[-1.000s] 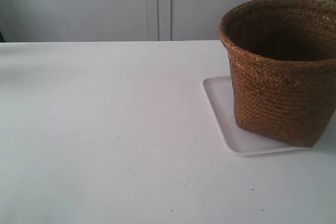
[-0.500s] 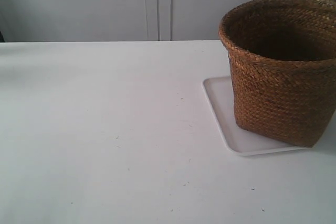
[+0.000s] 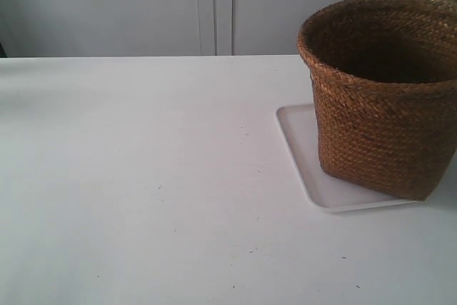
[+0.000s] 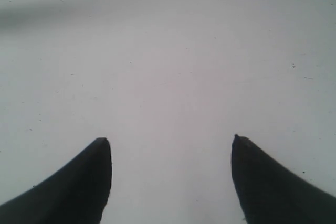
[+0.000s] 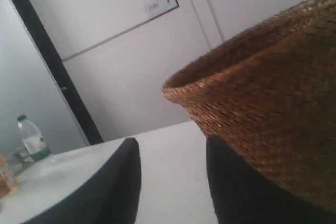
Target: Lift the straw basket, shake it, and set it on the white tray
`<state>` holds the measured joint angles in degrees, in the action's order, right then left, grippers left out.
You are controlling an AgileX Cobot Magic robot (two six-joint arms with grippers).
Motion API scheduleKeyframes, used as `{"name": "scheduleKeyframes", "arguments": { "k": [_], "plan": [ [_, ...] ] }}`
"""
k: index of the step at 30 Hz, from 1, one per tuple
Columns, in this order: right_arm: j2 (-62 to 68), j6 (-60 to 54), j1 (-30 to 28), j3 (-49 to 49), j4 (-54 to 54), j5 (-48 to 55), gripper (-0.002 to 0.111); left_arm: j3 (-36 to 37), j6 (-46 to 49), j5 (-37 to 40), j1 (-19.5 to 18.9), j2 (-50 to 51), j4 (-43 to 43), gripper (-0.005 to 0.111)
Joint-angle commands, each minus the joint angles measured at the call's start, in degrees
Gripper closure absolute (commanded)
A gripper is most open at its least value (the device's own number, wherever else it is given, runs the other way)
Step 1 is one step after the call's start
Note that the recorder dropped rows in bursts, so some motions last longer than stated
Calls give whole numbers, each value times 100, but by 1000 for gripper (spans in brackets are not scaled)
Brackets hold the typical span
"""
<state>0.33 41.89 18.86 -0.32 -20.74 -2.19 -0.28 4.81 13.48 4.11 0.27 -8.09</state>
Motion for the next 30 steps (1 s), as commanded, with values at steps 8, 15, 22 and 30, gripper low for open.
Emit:
{"name": "scheduleKeyframes", "arguments": {
  "k": [8,15,22,30],
  "plan": [
    [-33,-1075,-60,32,-330,2069,69,28,2,9,2,-27,-27,39],
    [-33,-1004,-502,32,-238,2139,69,28,2,9,2,-27,-27,39],
    [-33,-990,-1026,32,-229,2150,69,28,2,9,2,-27,-27,39],
    [-33,-990,-1027,32,-229,2140,69,28,2,9,2,-27,-27,39]
  ]
}}
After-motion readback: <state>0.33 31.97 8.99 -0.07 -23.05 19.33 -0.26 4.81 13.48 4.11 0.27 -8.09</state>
